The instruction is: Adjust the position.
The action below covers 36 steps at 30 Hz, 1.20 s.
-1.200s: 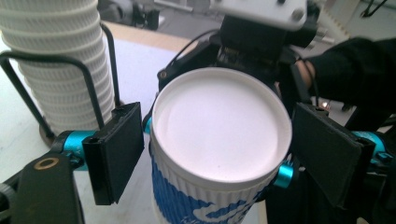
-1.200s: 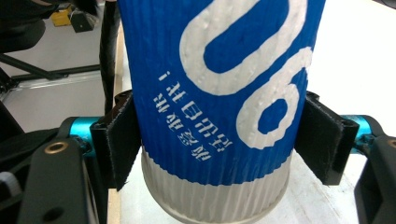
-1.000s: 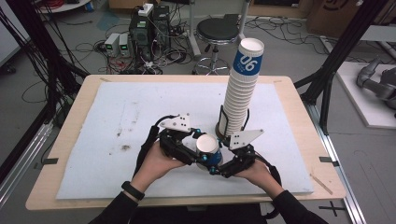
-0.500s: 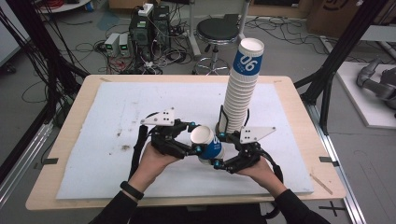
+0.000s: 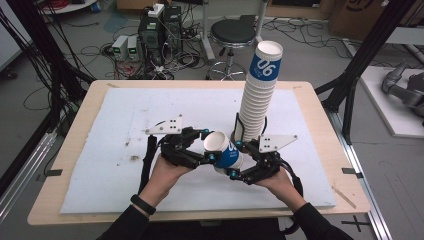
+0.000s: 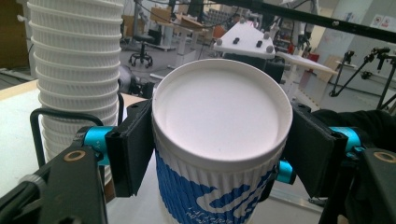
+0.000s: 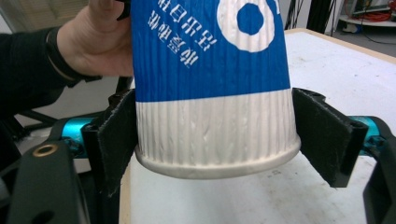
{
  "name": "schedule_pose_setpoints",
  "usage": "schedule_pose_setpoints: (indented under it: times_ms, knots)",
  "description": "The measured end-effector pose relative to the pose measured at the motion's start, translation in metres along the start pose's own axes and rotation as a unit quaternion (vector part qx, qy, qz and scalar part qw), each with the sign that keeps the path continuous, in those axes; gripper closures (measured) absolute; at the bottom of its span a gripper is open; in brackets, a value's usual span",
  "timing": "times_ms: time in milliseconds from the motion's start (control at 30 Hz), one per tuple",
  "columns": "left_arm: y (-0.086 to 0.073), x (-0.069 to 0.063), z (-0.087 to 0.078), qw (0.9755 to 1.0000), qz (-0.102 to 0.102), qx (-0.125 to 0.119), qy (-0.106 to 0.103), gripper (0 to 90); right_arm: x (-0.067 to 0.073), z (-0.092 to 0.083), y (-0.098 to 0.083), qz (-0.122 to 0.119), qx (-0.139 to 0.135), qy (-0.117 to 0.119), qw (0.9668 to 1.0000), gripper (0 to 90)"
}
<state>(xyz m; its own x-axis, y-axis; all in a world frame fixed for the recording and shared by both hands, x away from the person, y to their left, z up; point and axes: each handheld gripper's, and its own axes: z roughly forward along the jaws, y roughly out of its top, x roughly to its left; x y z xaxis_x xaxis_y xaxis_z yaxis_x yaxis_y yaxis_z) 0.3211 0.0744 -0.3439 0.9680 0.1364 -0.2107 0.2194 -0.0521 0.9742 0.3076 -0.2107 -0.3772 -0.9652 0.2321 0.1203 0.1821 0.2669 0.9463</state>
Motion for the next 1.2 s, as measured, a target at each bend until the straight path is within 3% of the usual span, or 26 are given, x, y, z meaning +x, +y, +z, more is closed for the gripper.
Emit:
schedule_pose_setpoints:
  times_ms: [200, 433, 600, 667, 733, 833, 967, 1067, 1200]
  knots:
    - [0.006, -0.002, 0.0, 0.9984, 0.007, 0.055, 0.012, 27.2, -0.001, -0.001, 0.001, -0.015, 0.028, -0.002, 0.9995, 20.2]
    - [0.015, -0.007, 0.001, 0.9908, 0.022, 0.132, 0.02, 22.1, -0.002, -0.003, 0.006, -0.027, 0.066, 0.001, 0.9975, 21.4]
    - [0.016, -0.008, 0.004, 0.9861, 0.031, 0.162, 0.02, 22.2, 0.001, -0.001, 0.008, -0.037, 0.104, 0.005, 0.9939, 21.4]
    - [0.014, -0.007, 0.006, 0.984, 0.033, 0.175, 0.009, 26.5, 0.002, 0.0, 0.009, -0.043, 0.115, 0.007, 0.9924, 21.4]
    - [0.013, -0.007, 0.006, 0.9846, 0.039, 0.17, 0.007, 29.2, 0.003, 0.0, 0.009, -0.049, 0.116, 0.004, 0.9921, 19.4]
    - [0.013, -0.005, 0.003, 0.9876, 0.039, 0.152, 0.005, 29.2, 0.002, -0.003, 0.009, -0.04, 0.099, -0.003, 0.9942, 17.0]
    - [0.011, -0.001, -0.006, 0.9956, 0.027, 0.089, 0.006, 29.4, -0.002, -0.012, 0.011, -0.019, 0.055, -0.009, 0.9983, 16.6]
    - [0.01, 0.002, -0.011, 0.9984, 0.017, 0.054, 0.003, 29.5, -0.005, -0.018, 0.012, 0.006, 0.019, -0.011, 0.9997, 16.6]
    - [0.007, 0.003, -0.012, 0.9999, 0.006, 0.01, -0.009, 29.5, -0.006, -0.021, 0.014, 0.024, -0.014, -0.003, 0.9996, 14.3]
